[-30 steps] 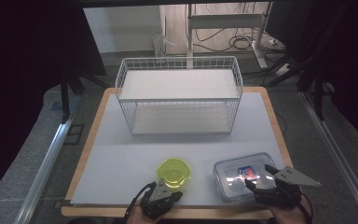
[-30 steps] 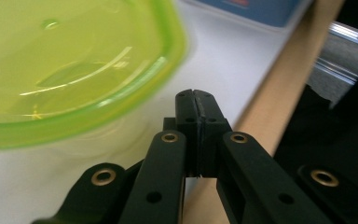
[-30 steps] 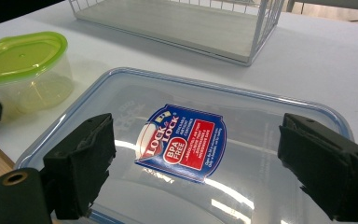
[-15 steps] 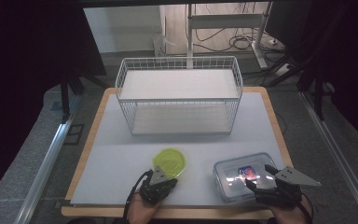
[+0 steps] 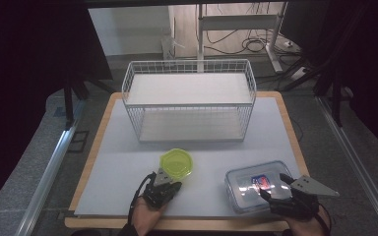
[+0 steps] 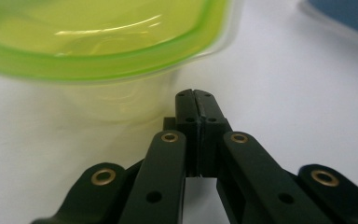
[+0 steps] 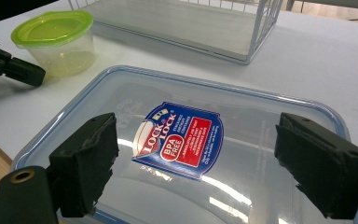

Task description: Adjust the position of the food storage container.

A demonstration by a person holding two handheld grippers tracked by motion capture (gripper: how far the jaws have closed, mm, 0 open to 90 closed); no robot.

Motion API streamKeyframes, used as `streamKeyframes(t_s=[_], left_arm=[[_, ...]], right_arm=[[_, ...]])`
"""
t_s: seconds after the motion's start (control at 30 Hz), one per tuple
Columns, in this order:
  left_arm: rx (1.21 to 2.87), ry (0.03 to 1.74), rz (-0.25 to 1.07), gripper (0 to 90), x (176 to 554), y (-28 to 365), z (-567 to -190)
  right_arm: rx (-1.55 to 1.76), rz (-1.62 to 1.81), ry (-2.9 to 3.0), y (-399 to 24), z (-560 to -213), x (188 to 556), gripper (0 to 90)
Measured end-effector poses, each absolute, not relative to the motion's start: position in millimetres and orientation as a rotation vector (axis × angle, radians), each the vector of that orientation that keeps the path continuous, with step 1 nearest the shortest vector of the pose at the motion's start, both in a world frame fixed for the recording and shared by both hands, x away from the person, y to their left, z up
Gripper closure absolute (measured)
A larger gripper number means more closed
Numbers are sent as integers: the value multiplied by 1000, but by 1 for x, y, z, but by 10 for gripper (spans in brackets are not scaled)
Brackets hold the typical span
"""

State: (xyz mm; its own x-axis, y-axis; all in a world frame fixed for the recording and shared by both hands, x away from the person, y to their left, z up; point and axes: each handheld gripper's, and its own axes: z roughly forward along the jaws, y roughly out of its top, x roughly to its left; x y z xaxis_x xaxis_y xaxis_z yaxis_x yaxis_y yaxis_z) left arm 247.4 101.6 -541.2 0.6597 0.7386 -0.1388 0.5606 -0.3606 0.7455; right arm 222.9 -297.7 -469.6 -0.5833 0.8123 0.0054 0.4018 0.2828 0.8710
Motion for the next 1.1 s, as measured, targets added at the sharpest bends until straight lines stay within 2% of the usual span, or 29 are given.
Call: streamKeyframes(t_s=[0.17, 0.33, 0.6, 0.7, 0.83, 1.1], left_arm=[[2055, 895, 256, 898, 245, 75, -523], [2067, 881, 316, 899, 259, 57, -507], [2064, 957, 376, 899, 277, 63, -499], [2061, 982, 395, 899, 282, 70, -499], [2067, 1001, 420, 898, 289, 79, -500], [2067, 1027, 435, 896, 291, 88, -501]], right_arm=[[1090, 1237, 2117, -298, -470, 223, 134], [1087, 1238, 2116, -298, -470, 223, 135], [1104, 1237, 2101, -303, -467, 224, 149], [1133, 1224, 2098, -308, -466, 224, 188], [1179, 1199, 2098, -317, -462, 225, 318], [1248, 1087, 2057, -345, -449, 224, 727]])
